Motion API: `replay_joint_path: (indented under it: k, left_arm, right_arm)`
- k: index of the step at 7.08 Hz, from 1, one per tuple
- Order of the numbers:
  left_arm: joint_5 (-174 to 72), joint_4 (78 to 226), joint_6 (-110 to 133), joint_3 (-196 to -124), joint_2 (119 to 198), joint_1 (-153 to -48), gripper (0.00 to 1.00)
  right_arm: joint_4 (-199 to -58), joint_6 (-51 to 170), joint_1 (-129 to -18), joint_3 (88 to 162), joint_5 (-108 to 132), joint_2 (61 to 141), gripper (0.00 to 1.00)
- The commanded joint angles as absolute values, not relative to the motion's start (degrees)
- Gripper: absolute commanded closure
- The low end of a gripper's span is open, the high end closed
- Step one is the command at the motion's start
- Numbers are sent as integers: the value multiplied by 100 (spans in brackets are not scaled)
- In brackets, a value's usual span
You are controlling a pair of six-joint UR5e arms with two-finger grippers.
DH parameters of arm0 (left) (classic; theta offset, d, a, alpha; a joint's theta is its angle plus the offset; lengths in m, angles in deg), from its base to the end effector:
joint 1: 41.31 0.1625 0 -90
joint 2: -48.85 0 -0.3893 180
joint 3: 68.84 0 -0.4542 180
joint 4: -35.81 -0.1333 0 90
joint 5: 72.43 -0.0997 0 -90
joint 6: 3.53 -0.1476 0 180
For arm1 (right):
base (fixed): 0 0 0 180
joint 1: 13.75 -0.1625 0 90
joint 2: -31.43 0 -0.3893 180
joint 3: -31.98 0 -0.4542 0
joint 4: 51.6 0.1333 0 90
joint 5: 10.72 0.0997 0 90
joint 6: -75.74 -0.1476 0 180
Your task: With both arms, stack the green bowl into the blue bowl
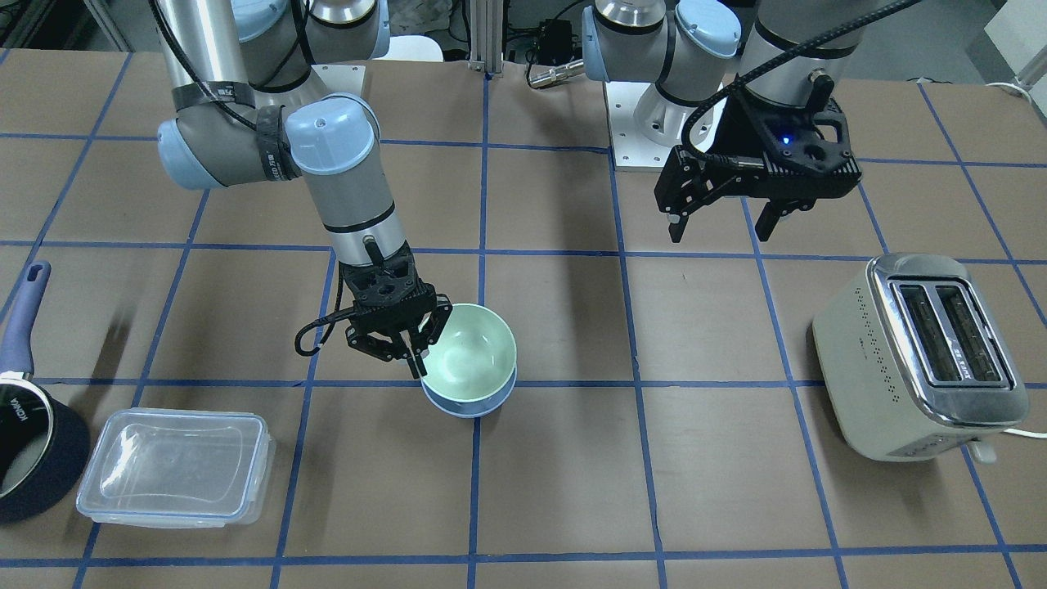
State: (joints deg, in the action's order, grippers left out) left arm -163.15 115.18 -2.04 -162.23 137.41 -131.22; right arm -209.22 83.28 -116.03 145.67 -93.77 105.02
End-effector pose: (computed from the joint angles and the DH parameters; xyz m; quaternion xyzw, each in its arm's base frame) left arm -0.1306 -0.5652 0.4054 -0.0142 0.9970 -0.0757 0.0053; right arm 0.2782 -0.5673 0.1595 -0.1811 0.9526 -0.2348 0.0686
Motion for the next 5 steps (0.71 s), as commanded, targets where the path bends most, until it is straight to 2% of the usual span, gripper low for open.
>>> replay_joint_path:
  k: [1, 3, 5]
  left_arm:
    - [-16287, 11518, -204, -16218, 13753, -13122, 0]
    - [-16278, 11500, -195, -16191, 13797, -13113, 0]
    - [-16296, 11491, -195, -16165, 13806, -13113, 0]
  right_arm:
    - [-20919, 8278, -11588, 14544, -9360, 10508, 0]
    - [-20770, 8242, -11483, 14405, -9456, 10595, 0]
    - [-18785, 8242, -11194, 13670, -9596, 11094, 0]
